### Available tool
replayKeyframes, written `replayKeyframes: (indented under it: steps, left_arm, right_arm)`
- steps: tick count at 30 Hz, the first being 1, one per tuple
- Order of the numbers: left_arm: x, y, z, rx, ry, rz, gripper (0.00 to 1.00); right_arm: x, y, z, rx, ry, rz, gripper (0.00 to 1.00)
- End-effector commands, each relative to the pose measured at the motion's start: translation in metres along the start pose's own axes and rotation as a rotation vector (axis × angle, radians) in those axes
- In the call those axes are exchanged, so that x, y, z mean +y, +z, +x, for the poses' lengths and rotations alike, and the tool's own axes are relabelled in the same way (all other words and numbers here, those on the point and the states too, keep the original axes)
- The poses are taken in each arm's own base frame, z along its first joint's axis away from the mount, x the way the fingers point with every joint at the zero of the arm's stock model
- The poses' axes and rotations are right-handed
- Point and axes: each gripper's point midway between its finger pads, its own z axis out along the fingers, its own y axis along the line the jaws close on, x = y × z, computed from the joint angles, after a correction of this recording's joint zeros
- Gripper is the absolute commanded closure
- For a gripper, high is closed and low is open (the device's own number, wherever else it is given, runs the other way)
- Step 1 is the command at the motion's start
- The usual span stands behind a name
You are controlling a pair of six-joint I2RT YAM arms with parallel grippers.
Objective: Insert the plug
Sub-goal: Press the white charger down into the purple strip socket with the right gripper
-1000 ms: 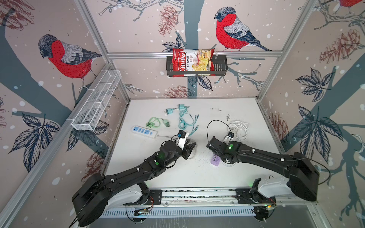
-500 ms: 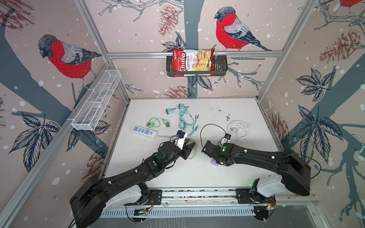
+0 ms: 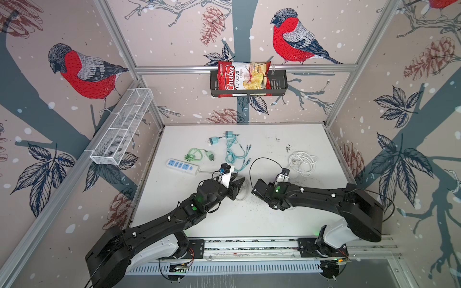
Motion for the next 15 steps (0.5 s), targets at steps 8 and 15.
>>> replayKeyframes:
  steps: [8, 15]
  left_arm:
    - [0.015, -0.006, -0.005, -0.022, -0.025, -0.084, 0.54]
    - [0.019, -0.009, -0.009, -0.034, -0.025, -0.114, 0.56]
  right_arm:
    - [0.007, 0.013, 0.021, 0.28, -0.043, -0.045, 0.9]
    - [-0.002, 0.045, -0.001, 0.246, -0.061, 0.028, 0.91]
